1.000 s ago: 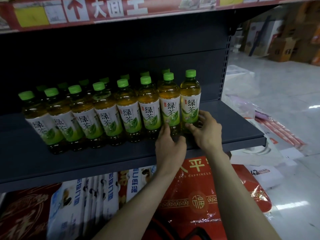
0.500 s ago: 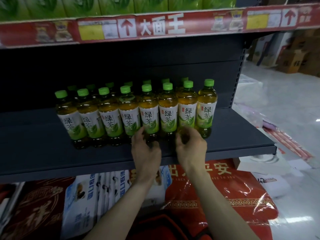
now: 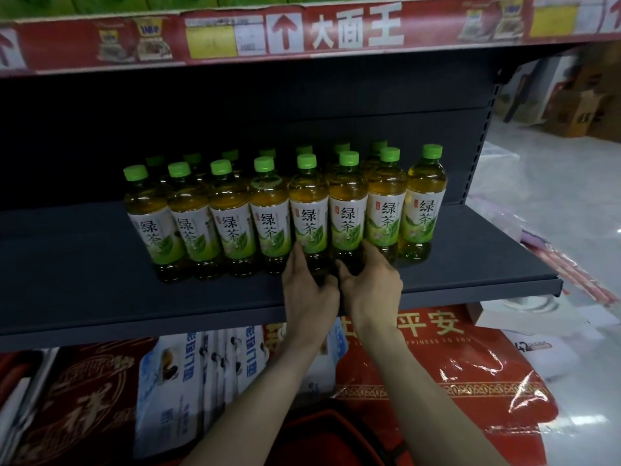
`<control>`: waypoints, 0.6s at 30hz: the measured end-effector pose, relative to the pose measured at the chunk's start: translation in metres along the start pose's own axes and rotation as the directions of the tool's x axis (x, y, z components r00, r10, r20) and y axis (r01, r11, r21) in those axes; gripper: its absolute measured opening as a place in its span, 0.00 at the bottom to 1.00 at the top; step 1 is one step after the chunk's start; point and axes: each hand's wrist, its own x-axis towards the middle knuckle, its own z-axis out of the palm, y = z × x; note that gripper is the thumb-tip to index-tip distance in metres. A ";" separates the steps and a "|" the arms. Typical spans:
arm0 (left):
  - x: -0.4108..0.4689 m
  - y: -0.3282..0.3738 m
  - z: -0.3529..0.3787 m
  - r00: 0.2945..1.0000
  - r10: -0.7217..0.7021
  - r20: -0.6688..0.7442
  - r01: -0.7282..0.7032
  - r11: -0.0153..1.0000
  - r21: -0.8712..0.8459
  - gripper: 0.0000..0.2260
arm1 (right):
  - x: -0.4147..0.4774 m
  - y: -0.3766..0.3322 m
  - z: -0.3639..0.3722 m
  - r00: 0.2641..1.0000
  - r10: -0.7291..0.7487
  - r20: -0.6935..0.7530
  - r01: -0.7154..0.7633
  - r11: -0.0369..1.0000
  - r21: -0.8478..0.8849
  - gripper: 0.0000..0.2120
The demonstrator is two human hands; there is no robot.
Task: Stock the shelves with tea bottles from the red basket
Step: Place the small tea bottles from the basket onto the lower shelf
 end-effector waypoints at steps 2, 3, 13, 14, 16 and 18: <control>0.001 0.000 0.001 1.000 0.003 0.013 -0.003 1.000 0.003 0.38 | 0.001 0.000 0.003 1.000 0.017 -0.018 -0.017 1.000 -0.004 0.22; 0.000 0.001 0.001 1.000 0.001 0.016 -0.002 1.000 0.013 0.38 | 0.001 0.000 0.004 0.999 0.025 -0.023 -0.026 1.000 -0.005 0.23; -0.005 0.000 0.001 0.999 -0.021 0.042 0.018 0.997 0.072 0.39 | 0.009 0.007 0.005 1.000 0.019 -0.020 -0.019 1.000 0.000 0.18; -0.005 0.000 0.001 0.999 -0.018 0.045 0.014 0.997 0.072 0.39 | 0.008 0.007 0.005 1.000 0.020 -0.018 -0.020 1.000 0.000 0.17; -0.006 0.001 0.001 0.998 -0.017 0.062 0.012 0.997 0.074 0.39 | 0.007 0.007 0.003 1.000 0.025 -0.012 -0.026 1.000 -0.006 0.17; -0.005 0.001 -0.001 0.997 -0.024 0.071 0.020 0.998 0.058 0.39 | 0.006 0.006 0.002 1.000 0.024 -0.016 -0.024 1.000 -0.005 0.18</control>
